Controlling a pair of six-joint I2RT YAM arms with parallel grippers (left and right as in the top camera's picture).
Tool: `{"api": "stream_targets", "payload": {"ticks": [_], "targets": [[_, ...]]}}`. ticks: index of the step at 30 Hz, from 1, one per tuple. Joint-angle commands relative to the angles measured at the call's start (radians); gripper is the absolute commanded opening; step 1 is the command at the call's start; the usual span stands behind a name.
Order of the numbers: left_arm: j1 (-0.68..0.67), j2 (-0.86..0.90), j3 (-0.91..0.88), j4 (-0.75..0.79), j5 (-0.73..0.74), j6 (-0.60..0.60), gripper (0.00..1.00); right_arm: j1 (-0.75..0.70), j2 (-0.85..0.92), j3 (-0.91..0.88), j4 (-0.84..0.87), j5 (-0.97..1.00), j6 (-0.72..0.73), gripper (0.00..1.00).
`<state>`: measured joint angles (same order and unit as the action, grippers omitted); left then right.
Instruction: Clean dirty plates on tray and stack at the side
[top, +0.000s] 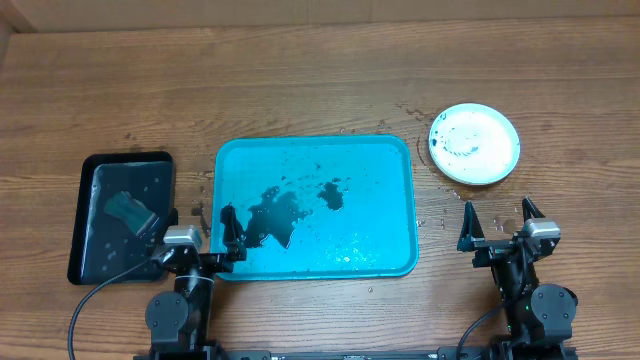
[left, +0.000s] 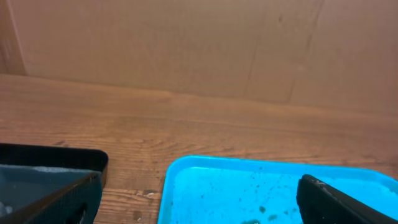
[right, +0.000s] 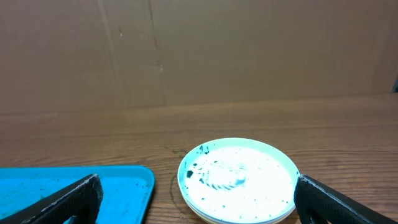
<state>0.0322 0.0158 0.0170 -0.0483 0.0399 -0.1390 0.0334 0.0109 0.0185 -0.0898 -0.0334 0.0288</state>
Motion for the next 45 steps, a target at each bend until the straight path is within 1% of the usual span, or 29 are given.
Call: {"api": "stream_targets", "payload": {"ticks": [1,4,7,12,21,45], "targets": [[0.001,-0.013,-0.012,0.015,-0.034,-0.026,1.00,-0.003,-0.008,-0.010,0.006,0.010,-0.003,1.00],[0.001,-0.013,-0.012,-0.030,-0.064,-0.021,1.00,-0.003,-0.008,-0.010,0.006,0.010,-0.003,1.00],[0.001,-0.013,-0.012,-0.030,-0.065,0.010,1.00,-0.003,-0.008,-0.010,0.006,0.010,-0.003,1.00],[0.000,-0.013,-0.012,-0.031,-0.054,0.014,1.00,-0.003,-0.008,-0.010,0.006,0.010,-0.003,1.00],[0.000,-0.013,-0.012,-0.033,-0.035,0.092,1.00,-0.003,-0.008,-0.010,0.006,0.010,-0.003,1.00],[0.000,-0.012,-0.012,-0.030,-0.040,0.091,1.00,-0.003,-0.008,-0.010,0.006,0.011,-0.003,1.00]]}}
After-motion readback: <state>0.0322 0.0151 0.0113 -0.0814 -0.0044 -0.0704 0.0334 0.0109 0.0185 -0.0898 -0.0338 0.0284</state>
